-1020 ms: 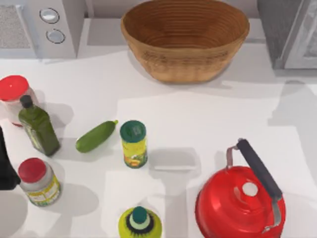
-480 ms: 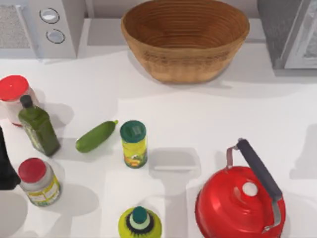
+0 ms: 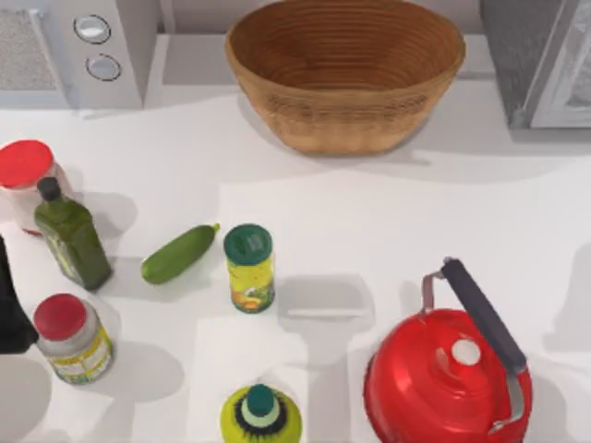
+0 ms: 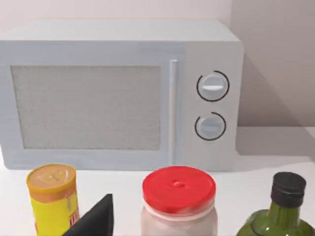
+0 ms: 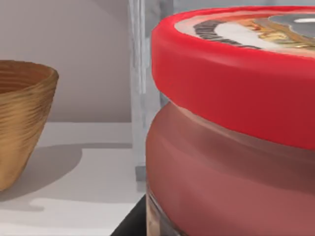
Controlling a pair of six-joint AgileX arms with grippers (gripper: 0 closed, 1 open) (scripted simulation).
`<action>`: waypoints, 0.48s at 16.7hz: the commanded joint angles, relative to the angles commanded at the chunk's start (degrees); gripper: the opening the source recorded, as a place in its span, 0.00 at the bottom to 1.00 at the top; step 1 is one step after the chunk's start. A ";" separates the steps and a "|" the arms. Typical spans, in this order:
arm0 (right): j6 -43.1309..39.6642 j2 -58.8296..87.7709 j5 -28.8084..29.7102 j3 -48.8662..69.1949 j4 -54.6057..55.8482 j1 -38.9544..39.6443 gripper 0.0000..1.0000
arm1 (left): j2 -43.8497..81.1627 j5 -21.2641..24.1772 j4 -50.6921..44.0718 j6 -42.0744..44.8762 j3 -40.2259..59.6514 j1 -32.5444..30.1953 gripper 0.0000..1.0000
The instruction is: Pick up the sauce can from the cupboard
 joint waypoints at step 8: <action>0.28 8.24 -2.83 1.73 7.87 0.34 0.00 | 0.00 0.00 0.00 0.00 0.00 0.00 1.00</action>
